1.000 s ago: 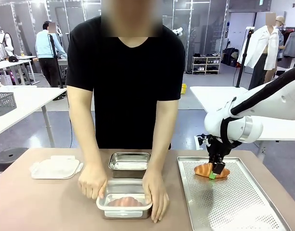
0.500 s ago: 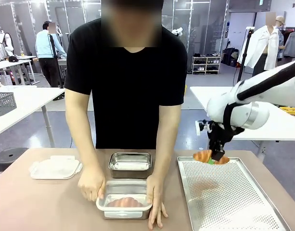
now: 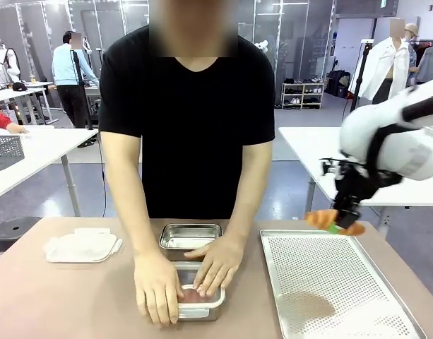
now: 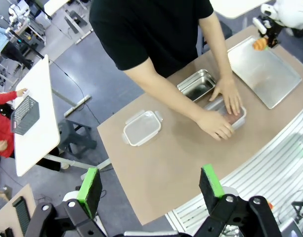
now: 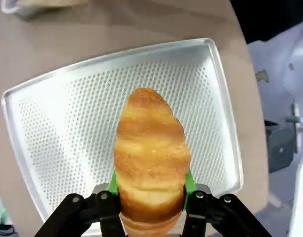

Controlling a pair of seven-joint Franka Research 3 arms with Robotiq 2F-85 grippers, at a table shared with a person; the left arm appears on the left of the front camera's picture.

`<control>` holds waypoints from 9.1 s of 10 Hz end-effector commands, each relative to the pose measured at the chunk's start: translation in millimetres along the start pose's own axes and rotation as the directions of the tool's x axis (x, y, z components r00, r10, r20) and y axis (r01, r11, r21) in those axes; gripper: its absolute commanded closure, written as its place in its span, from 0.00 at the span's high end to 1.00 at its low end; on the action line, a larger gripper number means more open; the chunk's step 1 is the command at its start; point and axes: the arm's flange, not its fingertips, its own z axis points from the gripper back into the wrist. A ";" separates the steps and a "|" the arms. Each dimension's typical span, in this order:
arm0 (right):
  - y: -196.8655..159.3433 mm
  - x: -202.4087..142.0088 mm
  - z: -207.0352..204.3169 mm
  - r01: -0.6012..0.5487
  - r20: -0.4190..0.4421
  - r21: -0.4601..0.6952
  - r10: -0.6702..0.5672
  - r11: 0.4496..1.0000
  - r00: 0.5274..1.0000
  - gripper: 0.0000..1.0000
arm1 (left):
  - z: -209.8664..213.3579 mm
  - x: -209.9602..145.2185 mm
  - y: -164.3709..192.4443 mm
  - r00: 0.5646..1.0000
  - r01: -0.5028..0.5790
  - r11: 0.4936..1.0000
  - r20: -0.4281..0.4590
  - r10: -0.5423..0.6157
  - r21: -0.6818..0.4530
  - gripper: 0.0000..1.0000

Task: Place the bread into the airtight container.
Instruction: Pick up a Butter Roll and place it into an empty Airtight Container.

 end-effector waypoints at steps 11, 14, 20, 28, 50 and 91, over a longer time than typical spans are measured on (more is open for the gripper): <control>173.7 -206.6 203.4 0.334 0.275 -0.389 -0.238 0.858 0.932 0.52 | 9.3 -2.8 -5.7 1.000 0.003 1.000 0.023 -0.003 -0.002 1.00; 173.7 -206.6 203.4 0.334 0.275 -0.389 -0.238 0.858 0.932 0.52 | 9.3 -2.8 -5.7 1.000 0.003 1.000 0.023 -0.003 -0.002 1.00; 173.7 -206.6 203.4 0.334 0.275 -0.389 -0.238 0.858 0.932 0.52 | 9.3 -2.8 -5.7 1.000 0.003 1.000 0.023 -0.003 -0.002 1.00; 117.1 -0.6 169.1 -0.112 0.113 -0.224 0.140 0.968 0.984 0.52 | 9.3 -2.8 -5.7 1.000 0.003 1.000 0.023 -0.003 -0.002 1.00; 32.1 352.4 -191.4 -0.352 -0.012 -0.003 0.352 0.936 0.936 0.52 | 9.3 -2.8 -5.7 1.000 0.003 1.000 0.023 -0.003 -0.002 1.00; 144.9 146.8 229.9 0.212 -0.129 -0.185 -0.237 0.960 0.963 1.00 | 9.3 -2.8 -5.7 1.000 0.003 1.000 0.023 -0.003 -0.002 1.00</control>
